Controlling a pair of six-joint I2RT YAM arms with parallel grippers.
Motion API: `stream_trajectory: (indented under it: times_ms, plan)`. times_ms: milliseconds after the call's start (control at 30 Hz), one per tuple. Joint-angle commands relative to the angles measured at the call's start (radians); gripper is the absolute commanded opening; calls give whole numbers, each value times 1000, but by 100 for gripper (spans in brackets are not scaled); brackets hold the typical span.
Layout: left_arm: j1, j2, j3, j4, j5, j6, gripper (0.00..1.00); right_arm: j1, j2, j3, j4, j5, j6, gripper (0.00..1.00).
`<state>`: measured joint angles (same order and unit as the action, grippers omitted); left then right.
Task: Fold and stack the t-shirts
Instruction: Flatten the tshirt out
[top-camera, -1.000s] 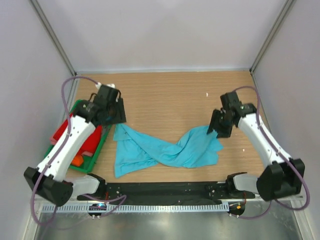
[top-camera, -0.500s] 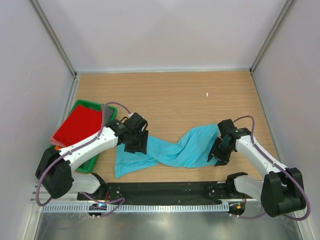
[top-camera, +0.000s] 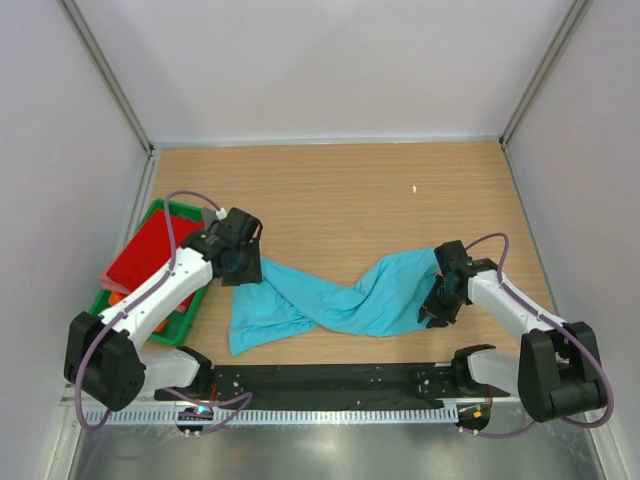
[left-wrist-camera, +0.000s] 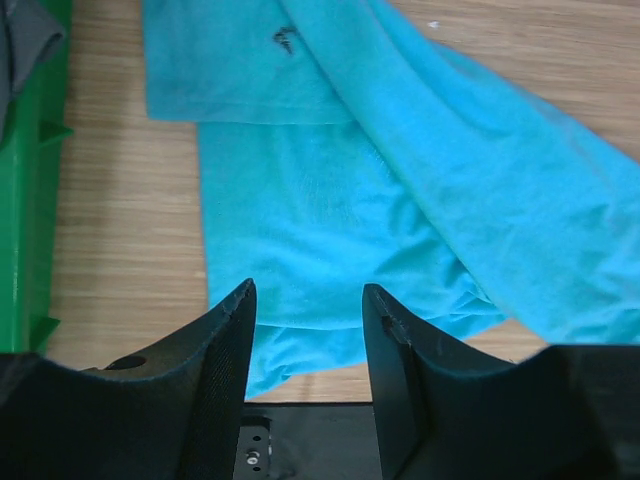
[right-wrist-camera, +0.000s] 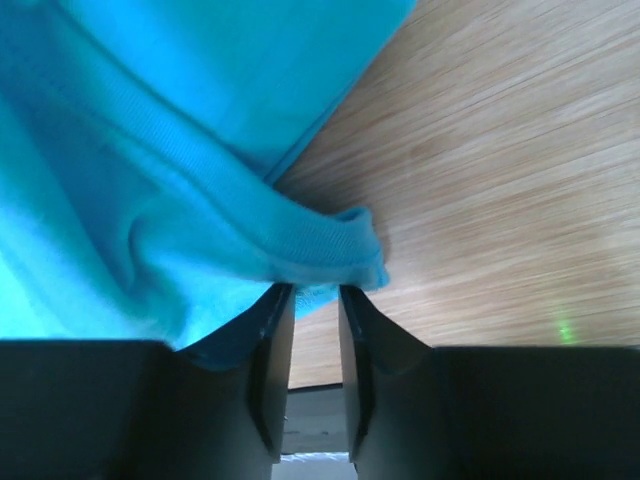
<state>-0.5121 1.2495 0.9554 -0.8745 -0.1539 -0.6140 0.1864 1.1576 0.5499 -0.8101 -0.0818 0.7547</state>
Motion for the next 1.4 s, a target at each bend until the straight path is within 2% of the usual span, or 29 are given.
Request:
stream_trajectory:
  times_ms: [0,67,200,300,433,533,567,633,700,733,767,833,900,933,967,1000,1067,1100,1167,1267,1367]
  plan:
    - [38,1,-9,20,13,57,48,-15,34,5,40,57,-3,29]
    - [41,-10,2,14,13,59,48,-15,37,10,35,60,-3,23]
    - [43,-53,19,-15,-1,66,49,-15,16,2,35,56,5,22]
    - [44,-73,22,-40,-9,68,49,-15,-4,13,0,51,15,1]
    - [44,-117,46,-87,-22,68,49,-15,-171,116,-216,33,49,1]
    - [44,-157,65,-110,-36,71,49,-16,-201,275,-325,71,69,1]
    - [44,-168,72,-118,-55,71,49,-21,-175,363,-325,74,75,1]
    - [44,-182,88,-135,-61,72,49,-56,-80,451,-218,27,104,1]
    - [44,-202,101,-127,-44,69,48,-87,112,591,-62,-5,188,1]
    - [44,-206,108,-123,-32,71,48,-129,181,652,-17,-69,211,1]
    - [44,-209,115,-123,-24,72,48,-145,314,779,15,-81,282,1]
    - [44,-205,123,-126,-6,72,48,-174,422,892,101,-113,343,1]
    - [44,-203,117,-121,13,71,48,-226,566,1034,159,-121,373,13]
    - [44,-205,114,-118,20,65,48,-237,617,1129,143,-87,361,19]
    - [43,-209,105,-110,25,59,48,-251,651,1157,132,-78,342,25]
    - [43,-222,88,-95,33,51,49,-254,687,1170,147,-79,274,38]
    - [43,-228,71,-89,46,46,51,-249,706,1206,108,-105,157,44]
    - [43,-232,51,-81,50,45,53,-234,693,1214,-2,-96,35,46]
    - [43,-234,23,-70,68,36,53,-197,615,1100,-46,-20,-79,47]
    - [43,-228,-24,-40,67,10,51,-102,398,773,67,-31,-189,48]
    - [44,-194,-24,-18,48,-10,48,-44,277,508,240,-96,-149,47]
